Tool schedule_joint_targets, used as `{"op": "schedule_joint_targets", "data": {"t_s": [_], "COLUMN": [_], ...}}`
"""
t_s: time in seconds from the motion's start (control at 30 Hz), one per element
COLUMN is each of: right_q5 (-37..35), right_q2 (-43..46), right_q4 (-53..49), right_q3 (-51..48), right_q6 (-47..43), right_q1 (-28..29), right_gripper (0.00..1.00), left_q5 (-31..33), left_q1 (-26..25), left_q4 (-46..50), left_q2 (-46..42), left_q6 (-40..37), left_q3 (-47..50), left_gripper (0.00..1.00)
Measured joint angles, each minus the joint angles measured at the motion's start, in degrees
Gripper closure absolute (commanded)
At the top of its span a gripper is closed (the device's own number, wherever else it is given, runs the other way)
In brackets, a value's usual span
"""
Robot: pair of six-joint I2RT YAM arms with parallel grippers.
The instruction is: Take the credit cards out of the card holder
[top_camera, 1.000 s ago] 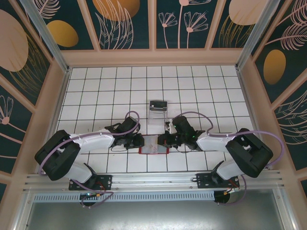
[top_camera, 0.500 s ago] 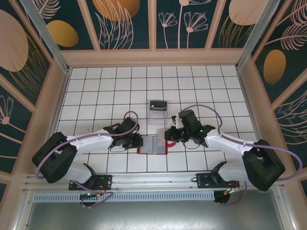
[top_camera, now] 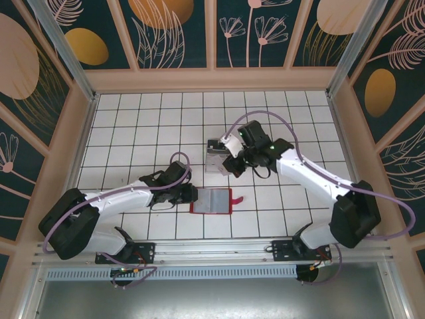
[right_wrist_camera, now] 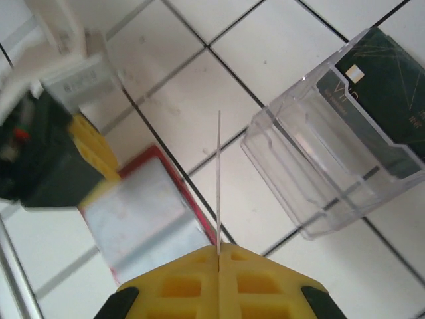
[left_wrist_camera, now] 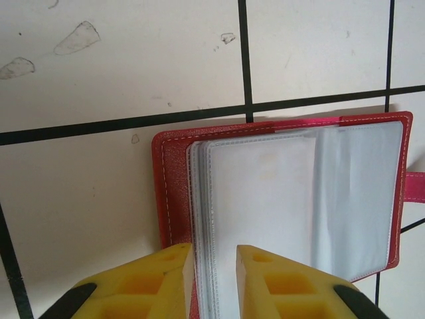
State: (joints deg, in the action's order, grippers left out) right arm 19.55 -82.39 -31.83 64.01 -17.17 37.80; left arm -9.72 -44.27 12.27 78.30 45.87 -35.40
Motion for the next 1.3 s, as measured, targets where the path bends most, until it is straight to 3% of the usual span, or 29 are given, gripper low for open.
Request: {"op": "schedule_joint_targets", "data": {"t_s": [0.27,0.53,0.83,1.3], "right_q5": [-6.86,-10.08,-10.54,-10.71], "right_q2": [-11.69,-22.16,-33.05,-40.41], "right_q4": [-13.05,-21.27,-28.92,-31.52], "right_q3": [14.19,27.87,41.05,41.81], "right_q6": [-18.43,-27.89,-33.07,-35.01], "right_q1": [0.0,-0.02,-0.02,0.33], "right_gripper": [1.0,1.0,1.0,0.98], "left_q5": [1.25,1.29,1.27,1.22], "left_q1": [0.0,0.0,0.0,0.0], "left_q4": [0.0,0.0,0.02,-0.02], "left_q2": [-1.25,-1.25,-1.25,-1.25], "left_q6": [-0.72,-1.33,-1.7,-1.68], "left_q3": [0.07,0.07,0.07,0.63], "left_gripper": [0.74,0.73,0.73,0.74]}}
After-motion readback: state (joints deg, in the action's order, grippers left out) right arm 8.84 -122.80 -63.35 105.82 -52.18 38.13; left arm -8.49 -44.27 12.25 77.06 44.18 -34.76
